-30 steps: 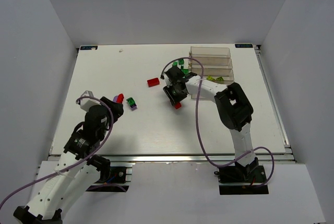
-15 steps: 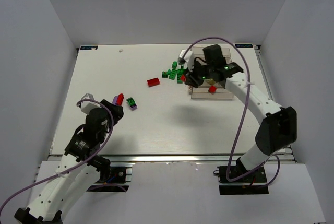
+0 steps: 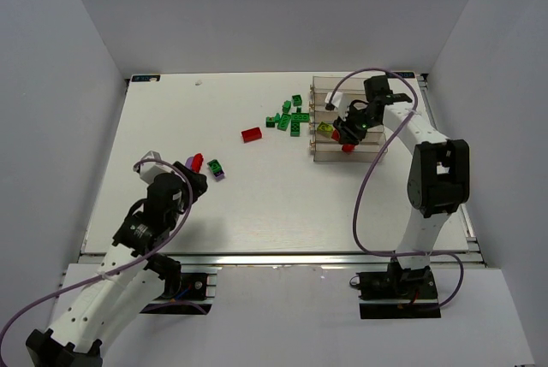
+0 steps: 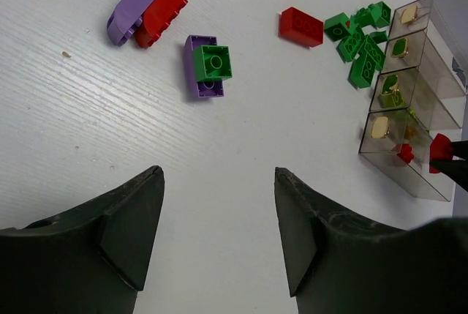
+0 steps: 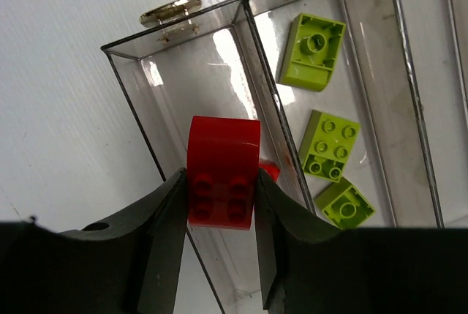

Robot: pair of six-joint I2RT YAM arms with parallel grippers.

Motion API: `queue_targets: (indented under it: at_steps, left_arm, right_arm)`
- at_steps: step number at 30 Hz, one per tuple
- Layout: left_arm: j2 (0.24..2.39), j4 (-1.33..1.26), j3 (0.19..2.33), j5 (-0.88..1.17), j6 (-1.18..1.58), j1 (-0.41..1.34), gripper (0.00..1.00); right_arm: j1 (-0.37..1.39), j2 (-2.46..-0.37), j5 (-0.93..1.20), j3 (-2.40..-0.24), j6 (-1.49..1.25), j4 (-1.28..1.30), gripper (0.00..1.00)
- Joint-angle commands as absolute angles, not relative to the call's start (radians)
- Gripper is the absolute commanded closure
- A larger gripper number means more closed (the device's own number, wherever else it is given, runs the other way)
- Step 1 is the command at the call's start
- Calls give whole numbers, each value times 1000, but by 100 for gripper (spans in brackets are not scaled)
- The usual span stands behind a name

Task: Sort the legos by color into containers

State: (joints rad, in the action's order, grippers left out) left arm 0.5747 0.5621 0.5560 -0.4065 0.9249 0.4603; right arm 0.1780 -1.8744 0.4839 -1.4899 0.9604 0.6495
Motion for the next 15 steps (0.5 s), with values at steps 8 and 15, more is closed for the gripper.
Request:
queue_targets:
  at_steps: [8,15]
  left_arm:
    - [581,558,554,-394,905,460,26]
    - [721,589,667,-397,836,459,24]
  right_arm:
    - [183,-1907,514,-1552,1014,644,30]
    - [166,-1826,597,-1574,963,637,28]
